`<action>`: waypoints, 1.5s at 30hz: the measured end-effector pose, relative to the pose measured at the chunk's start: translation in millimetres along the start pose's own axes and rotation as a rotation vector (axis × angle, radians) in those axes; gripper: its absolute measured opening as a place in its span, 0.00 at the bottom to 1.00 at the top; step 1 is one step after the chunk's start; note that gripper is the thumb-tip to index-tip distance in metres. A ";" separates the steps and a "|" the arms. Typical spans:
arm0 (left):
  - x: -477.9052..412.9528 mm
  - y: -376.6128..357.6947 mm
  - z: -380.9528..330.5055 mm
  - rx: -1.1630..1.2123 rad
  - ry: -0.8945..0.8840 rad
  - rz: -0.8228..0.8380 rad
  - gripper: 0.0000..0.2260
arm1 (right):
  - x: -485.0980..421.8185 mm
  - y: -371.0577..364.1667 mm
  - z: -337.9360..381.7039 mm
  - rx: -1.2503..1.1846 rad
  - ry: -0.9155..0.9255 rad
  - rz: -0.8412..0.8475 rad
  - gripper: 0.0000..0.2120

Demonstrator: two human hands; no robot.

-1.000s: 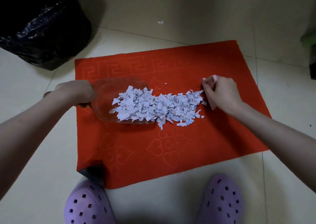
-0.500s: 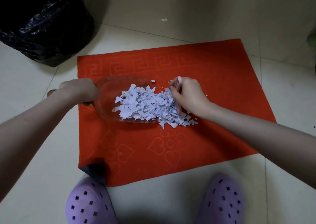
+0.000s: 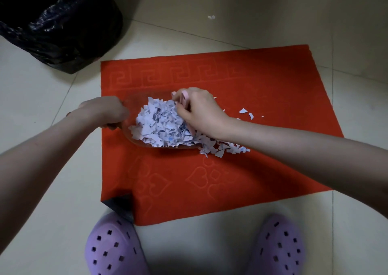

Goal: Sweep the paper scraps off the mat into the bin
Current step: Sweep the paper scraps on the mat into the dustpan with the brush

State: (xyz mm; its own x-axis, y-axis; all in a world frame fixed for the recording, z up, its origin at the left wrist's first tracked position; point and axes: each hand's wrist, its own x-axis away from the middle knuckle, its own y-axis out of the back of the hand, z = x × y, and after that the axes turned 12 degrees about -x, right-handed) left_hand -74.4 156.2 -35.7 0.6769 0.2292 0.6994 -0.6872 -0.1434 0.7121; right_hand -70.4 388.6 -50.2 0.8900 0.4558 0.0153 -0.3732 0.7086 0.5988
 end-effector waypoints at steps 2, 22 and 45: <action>-2.0 -2.5 1.1 0.020 -0.002 0.018 0.12 | -1.2 -4.0 5.4 -0.035 0.044 0.011 0.07; -8.4 -5.0 6.8 0.123 0.008 0.052 0.13 | -3.3 77.6 -62.1 0.082 -0.118 -0.266 0.11; 0.0 4.4 6.2 0.063 0.024 0.024 0.14 | 20.6 104.3 -76.7 0.248 -0.023 -0.133 0.09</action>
State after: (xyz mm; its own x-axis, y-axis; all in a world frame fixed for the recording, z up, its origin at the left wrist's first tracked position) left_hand -75.7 149.5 -32.2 0.6535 0.2484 0.7150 -0.6844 -0.2096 0.6983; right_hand -111.1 513.2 -48.8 0.9337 0.3532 -0.0596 -0.1800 0.6066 0.7744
